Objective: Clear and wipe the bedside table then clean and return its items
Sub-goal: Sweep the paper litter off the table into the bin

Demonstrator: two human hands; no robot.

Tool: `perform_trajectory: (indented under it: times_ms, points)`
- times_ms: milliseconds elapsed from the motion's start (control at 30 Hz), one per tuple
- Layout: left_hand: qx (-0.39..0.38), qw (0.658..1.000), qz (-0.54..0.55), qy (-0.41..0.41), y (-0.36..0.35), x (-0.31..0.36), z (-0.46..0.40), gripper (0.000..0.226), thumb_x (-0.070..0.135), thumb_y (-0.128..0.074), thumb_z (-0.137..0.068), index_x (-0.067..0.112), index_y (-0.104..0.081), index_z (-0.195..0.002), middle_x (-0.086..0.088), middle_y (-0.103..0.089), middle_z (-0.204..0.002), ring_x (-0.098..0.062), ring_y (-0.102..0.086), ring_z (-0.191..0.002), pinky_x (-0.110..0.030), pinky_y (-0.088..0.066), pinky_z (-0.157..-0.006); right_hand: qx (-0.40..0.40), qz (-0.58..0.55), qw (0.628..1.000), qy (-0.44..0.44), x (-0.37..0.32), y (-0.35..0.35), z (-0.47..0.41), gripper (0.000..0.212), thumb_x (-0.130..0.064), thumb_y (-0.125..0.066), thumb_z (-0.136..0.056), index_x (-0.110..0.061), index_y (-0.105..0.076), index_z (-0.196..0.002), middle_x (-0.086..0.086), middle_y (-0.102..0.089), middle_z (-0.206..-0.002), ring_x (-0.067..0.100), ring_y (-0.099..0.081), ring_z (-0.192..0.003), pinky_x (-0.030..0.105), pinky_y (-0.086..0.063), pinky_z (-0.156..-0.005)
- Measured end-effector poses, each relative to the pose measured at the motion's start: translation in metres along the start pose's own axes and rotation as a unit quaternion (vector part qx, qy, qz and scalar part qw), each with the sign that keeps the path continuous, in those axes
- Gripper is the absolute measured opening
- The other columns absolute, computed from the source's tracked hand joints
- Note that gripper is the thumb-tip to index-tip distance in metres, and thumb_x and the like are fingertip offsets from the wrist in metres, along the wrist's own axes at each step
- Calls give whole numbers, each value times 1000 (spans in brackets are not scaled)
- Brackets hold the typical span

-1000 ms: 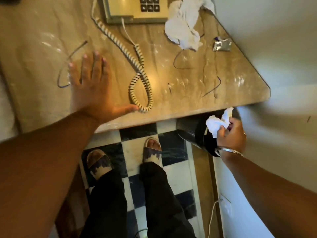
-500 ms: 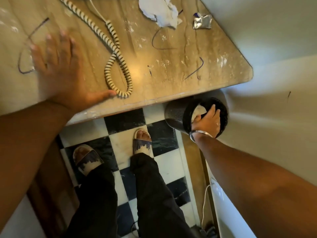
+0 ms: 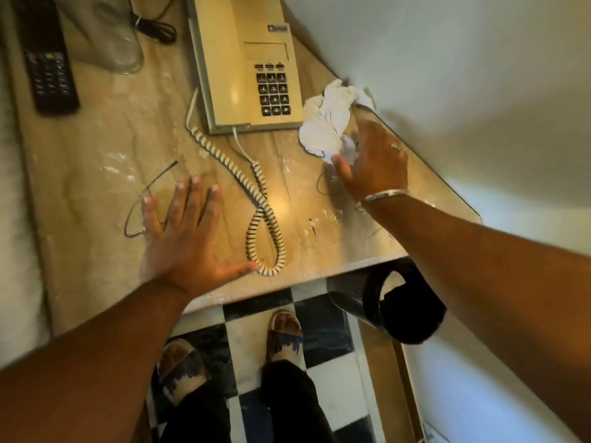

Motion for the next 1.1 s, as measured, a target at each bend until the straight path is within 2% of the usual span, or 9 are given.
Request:
perform_trajectory:
  times_ms: [100, 200, 267, 400, 567, 767, 867, 967, 1100]
  points:
    - [2, 1000, 12, 14, 3, -1, 2, 139, 104, -21, -61, 7, -6, -159, -18, -10, -167, -35, -10, -154, -69, -2, -118, -53, 49, 997, 22, -19, -20, -17, 71, -63, -56, -74, -21, -42, -130, 10, -58, -124, 33, -55, -110, 47, -42, -90]
    - [13, 999, 37, 34, 18, 6, -4, 139, 104, -20, -60, 8, -2, -159, -18, -7, -167, -37, -8, -154, -70, 1, -117, -53, 91, 993, 45, -29, -24, -20, 46, -50, -54, -76, -21, -56, -111, 9, -62, -108, 33, -59, -98, 42, -40, -83]
    - [35, 998, 46, -17, 34, 37, -19, 140, 104, -24, -59, 9, -1, -159, -17, -2, -168, -37, -4, -155, -67, 4, -117, -33, 74, 996, 43, -23, -14, -22, 31, -40, -52, -79, -20, -62, -101, 10, -65, -99, 34, -59, -94, 39, -39, -79]
    - [44, 992, 27, -113, 47, 122, -56, 137, 98, -28, -64, 6, 9, -157, -20, 10, -167, -36, 10, -154, -56, 16, -120, 21, 12, 999, 27, 4, 18, -8, 23, -30, -51, -85, -19, -66, -98, 9, -67, -95, 33, -60, -87, 36, -43, -73]
    - [-17, 996, 35, -74, 16, 171, -86, 144, 98, -34, -60, 2, 25, -150, -20, 22, -164, -36, 20, -152, -49, 21, -119, 33, 10, 999, -38, 83, 44, 63, 20, -27, -57, -80, -19, -69, -94, 16, -61, -95, 37, -57, -86, 40, -45, -72]
    - [1, 996, 40, -80, 0, 172, -85, 146, 102, -29, -54, 4, 1, -158, -21, 5, -166, -38, 4, -154, -55, 0, -124, 33, -54, 983, -174, 184, 23, 169, 25, -20, -58, -80, -16, -67, -103, 17, -57, -96, 40, -57, -79, 35, -45, -65]
    - [2, 996, 25, -87, -4, 180, -85, 147, 104, -29, -53, 4, 0, -158, -22, 2, -166, -39, 1, -154, -56, -1, -124, -25, -47, 968, -246, 217, -17, 215, 20, -15, -59, -80, -11, -64, -99, 19, -56, -91, 41, -57, -79, 37, -43, -63]
    - [8, 998, 7, -70, 5, 172, -87, 149, 105, -27, -52, 4, 3, -158, -24, 4, -166, -40, 4, -153, -57, -1, -123, -87, -40, 961, -261, 224, -55, 228, 15, -16, -58, -80, -8, -61, -93, 19, -56, -89, 39, -55, -83, 37, -42, -65]
    - [12, 997, 2, -77, 4, 175, -88, 151, 106, -24, -51, 3, 4, -157, -25, 5, -165, -41, 4, -153, -58, -3, -123, -200, -26, 920, -335, 243, -119, 253, 24, -20, -57, -84, -6, -59, -103, 23, -57, -101, 41, -56, -93, 41, -44, -72]
Point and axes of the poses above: each hand's wrist, its own z-axis away from the middle knuckle, its own y-axis out of the back of the hand, x = y × z, the point moved 8 cm from there along -z, towards the middle knuckle
